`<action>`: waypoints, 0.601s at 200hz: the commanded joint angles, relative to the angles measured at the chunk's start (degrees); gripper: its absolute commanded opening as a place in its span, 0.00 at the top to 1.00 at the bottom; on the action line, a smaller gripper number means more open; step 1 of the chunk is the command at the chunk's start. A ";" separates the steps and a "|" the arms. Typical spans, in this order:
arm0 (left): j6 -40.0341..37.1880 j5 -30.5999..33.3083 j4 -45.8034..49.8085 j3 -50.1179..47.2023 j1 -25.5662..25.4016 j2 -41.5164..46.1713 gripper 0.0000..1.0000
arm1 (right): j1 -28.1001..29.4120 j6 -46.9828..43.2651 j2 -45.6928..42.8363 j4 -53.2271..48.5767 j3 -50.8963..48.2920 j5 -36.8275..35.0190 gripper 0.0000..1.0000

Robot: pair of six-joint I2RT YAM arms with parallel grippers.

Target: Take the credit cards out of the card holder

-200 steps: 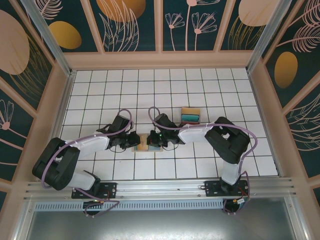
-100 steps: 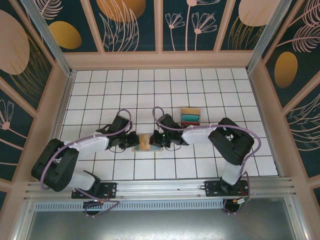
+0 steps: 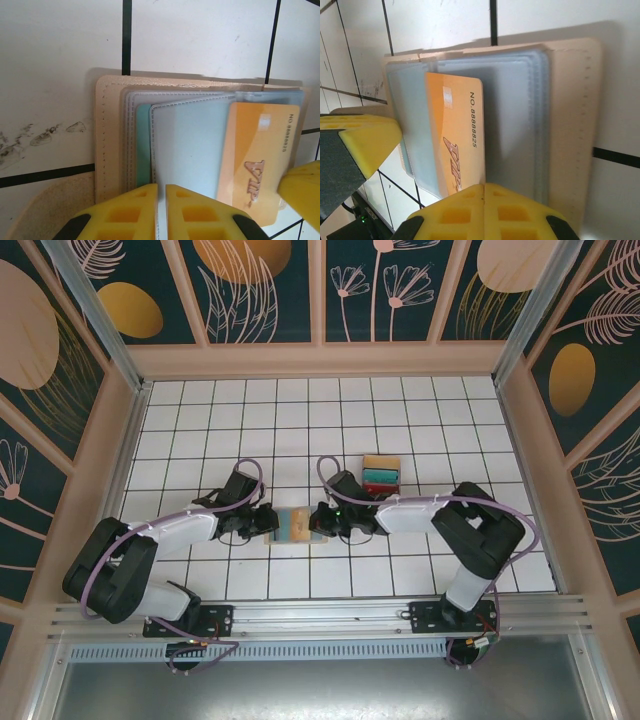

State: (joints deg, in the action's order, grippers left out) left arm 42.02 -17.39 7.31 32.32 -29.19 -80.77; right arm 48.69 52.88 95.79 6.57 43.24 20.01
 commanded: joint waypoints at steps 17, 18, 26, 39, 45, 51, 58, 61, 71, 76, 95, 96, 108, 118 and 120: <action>-0.49 -0.20 0.86 0.47 0.11 0.86 0.86 | -1.96 -1.87 -5.54 -3.64 -2.02 -2.42 1.00; -0.51 -0.20 0.86 0.47 0.10 0.87 0.86 | -1.99 -1.97 -5.66 -3.74 -2.06 -2.43 1.00; -0.54 -0.23 0.86 0.47 0.10 0.96 0.86 | -2.48 -2.34 -6.45 -4.43 -2.27 -2.52 1.00; -0.49 -0.27 0.78 0.47 0.11 1.16 0.86 | -3.25 -2.92 -7.96 -5.46 -2.71 -2.87 1.00; -0.45 -0.28 0.78 0.60 0.10 1.25 0.86 | -3.59 -3.11 -8.70 -5.80 -2.90 -2.95 1.00; -0.45 -0.36 0.77 0.63 0.10 1.36 0.86 | -3.86 -3.47 -9.49 -6.17 -3.09 -2.96 1.00; -0.45 -0.44 0.78 0.69 0.09 1.49 0.86 | -4.20 -3.96 -10.38 -6.73 -3.17 -3.00 1.00; -0.45 -0.48 0.78 0.68 0.10 1.54 0.86 | -4.40 -4.16 -10.84 -7.04 -3.17 -3.04 1.00; -0.47 -0.61 0.77 0.82 0.14 1.83 0.85 | -4.69 -5.38 -12.21 -8.25 -2.86 -3.36 1.00; -0.45 -0.63 0.82 0.89 0.18 1.93 0.85 | -4.90 -6.26 -13.05 -9.17 -2.49 -3.60 1.00; -0.35 -0.89 0.77 1.16 0.10 2.79 0.84 | -5.55 -11.10 -16.27 -14.19 0.13 -5.47 1.00; -0.36 -0.94 0.77 1.17 0.10 2.80 0.84 | -5.59 -11.25 -16.44 -14.51 0.33 -5.62 1.00; -0.36 -0.98 0.69 1.39 0.14 3.49 0.84 | -5.88 -15.64 -18.40 -19.15 3.25 -8.07 1.00; -0.36 -0.98 0.56 1.52 0.11 3.98 0.84 | -6.19 -19.58 -19.79 -23.56 6.43 -10.90 1.00; -0.36 -0.98 0.52 1.59 0.10 4.09 0.84 | -6.22 -20.45 -20.01 -24.37 7.05 -11.47 1.00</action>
State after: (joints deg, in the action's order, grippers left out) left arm 42.02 -17.58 7.33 32.34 -29.19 -78.59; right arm 43.31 42.87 80.07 -7.68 43.31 14.87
